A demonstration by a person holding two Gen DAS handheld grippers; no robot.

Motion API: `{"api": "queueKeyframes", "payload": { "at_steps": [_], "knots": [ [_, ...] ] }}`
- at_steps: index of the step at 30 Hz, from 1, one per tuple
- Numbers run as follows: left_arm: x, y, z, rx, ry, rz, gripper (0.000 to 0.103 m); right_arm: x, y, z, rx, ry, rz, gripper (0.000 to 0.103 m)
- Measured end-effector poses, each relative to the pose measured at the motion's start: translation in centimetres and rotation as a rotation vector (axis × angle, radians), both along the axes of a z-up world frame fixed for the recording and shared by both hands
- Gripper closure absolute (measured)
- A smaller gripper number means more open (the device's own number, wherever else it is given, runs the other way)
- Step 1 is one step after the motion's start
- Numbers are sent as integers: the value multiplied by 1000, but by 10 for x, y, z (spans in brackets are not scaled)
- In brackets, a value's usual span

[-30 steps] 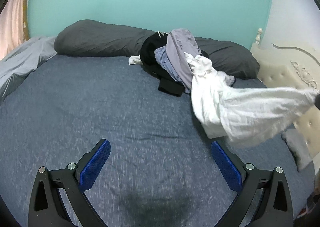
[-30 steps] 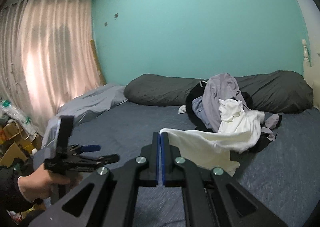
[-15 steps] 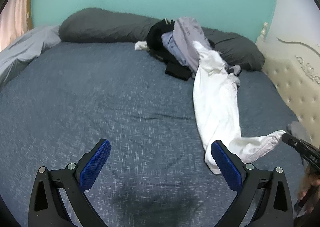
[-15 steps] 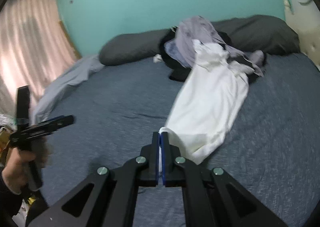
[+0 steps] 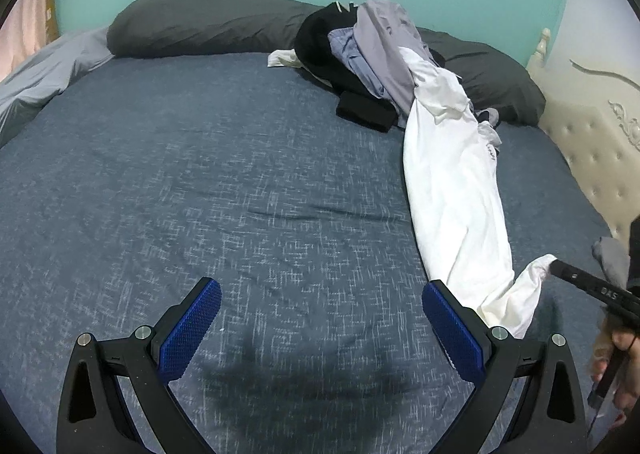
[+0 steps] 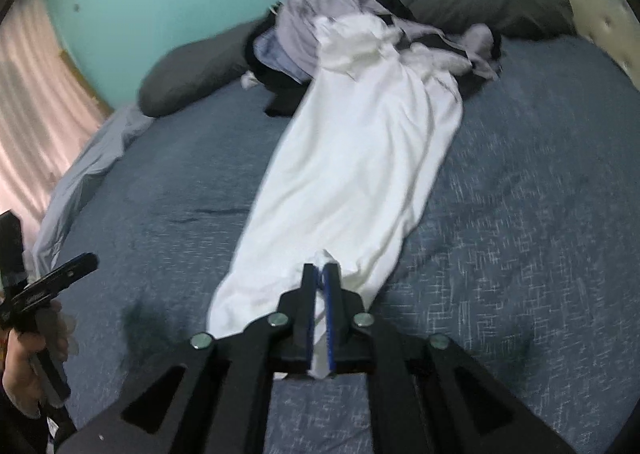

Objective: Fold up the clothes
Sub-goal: 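Pull the white shirt out of the pile with the right tool, then lift the white shirt with the right tool and drop it onto the bed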

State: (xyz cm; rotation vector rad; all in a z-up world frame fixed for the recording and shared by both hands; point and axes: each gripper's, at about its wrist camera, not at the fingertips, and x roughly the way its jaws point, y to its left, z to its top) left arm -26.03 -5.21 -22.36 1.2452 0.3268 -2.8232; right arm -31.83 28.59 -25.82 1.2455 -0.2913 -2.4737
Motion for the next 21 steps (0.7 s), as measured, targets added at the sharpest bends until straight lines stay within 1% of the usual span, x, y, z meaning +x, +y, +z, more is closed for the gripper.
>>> {"api": "queueKeyframes", "payload": {
  "at_steps": [1,2,4,7,9,11,14,21],
  "knots": [
    [-3,1,-1,-3,1,-1,0,-7,1,-7,-1,-25,-10,67],
    [-5,2,-3,-5,1,-3,0,-12,3,-13,-8,-49,-19,58],
    [-10,4,-5,-9,1,-5,0,-23,6,-25,-18,-90,-38,58],
    [-17,7,-9,-11,-2,-10,0,-32,11,-33,-18,-87,-69,57],
    [-22,9,-12,-16,-4,-12,0,-39,12,-37,-13,-87,-83,53],
    [-27,11,-15,-16,-6,-13,0,-44,9,-39,5,-80,-84,49],
    [-33,12,-20,-15,-12,-15,0,-53,2,-45,34,-83,-73,49],
    [-41,14,-31,-13,-25,-20,0,-68,-6,-62,40,-104,-57,49]
  ]
}}
